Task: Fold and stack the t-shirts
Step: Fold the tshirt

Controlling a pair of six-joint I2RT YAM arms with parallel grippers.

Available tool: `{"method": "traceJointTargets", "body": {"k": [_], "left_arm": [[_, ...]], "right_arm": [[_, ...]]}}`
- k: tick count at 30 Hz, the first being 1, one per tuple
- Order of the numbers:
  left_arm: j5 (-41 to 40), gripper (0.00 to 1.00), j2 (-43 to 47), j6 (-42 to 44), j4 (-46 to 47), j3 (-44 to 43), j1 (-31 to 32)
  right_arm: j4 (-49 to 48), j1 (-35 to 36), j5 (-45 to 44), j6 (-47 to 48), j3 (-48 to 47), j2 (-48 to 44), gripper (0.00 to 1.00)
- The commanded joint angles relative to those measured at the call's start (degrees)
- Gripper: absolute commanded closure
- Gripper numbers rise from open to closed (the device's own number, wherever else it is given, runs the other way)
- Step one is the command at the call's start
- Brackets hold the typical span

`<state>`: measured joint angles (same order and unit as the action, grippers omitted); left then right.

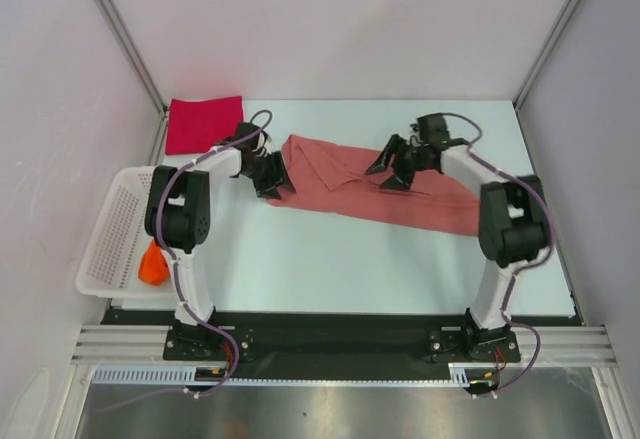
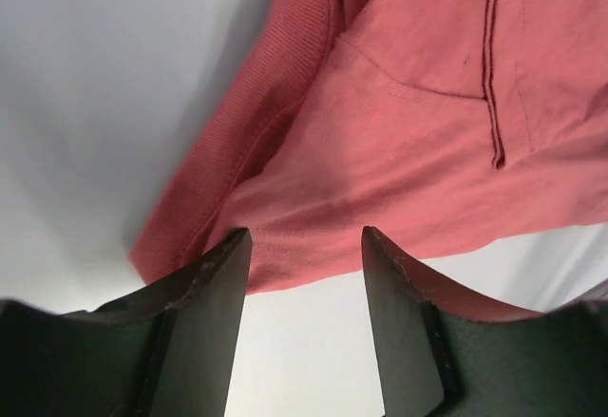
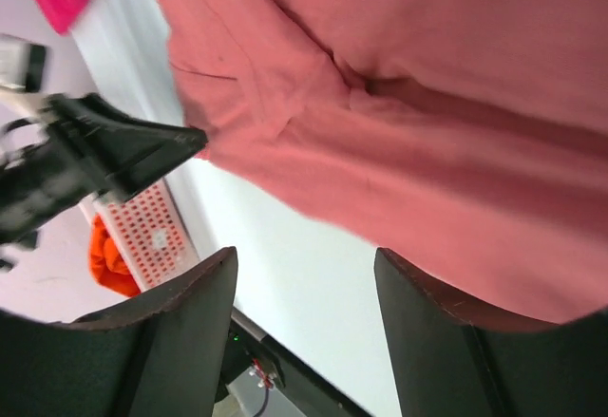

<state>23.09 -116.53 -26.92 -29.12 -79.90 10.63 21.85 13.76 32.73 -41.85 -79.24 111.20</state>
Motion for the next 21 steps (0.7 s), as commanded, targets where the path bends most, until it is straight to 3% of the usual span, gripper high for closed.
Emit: {"method": "traceJointTargets", "body": {"k": [1, 4, 6, 11, 14, 21], "left_arm": [[-10.05, 0.43, -1.25, 2.65, -3.82, -2.98, -0.79], [-13.67, 0.36, 5.75, 2.4, -4.1, -1.5, 0.35], [-19.47, 0.25, 9.29, -0.83, -5.58, 0.08, 1.84], [-20.28, 0.19, 17.9, -12.17, -5.95, 8.34, 2.81], [-16.42, 0.18, 18.71, -22.09, -0.95, 15.54, 2.9], [-18.0, 0.23, 14.32, -34.86, 7.49, 17.67, 3.43]], "right_arm": [[6.78, -4.78, -0.65, 4.4, 1.89, -13.18, 0.34], [11.44, -10.06, -1.09, 6.95, 4.79, -19.67, 0.33], [14.87, -13.3, -1.7, 9.57, 6.37, -22.68, 0.32], [19.55, -16.75, -1.79, 14.07, 10.06, -29.18, 0.31], [19.46, -16.57, -0.48, 13.46, 13.04, -32.17, 0.3], [15.95, -10.78, 2.51, 9.76, 15.61, -35.69, 0.3]]}}
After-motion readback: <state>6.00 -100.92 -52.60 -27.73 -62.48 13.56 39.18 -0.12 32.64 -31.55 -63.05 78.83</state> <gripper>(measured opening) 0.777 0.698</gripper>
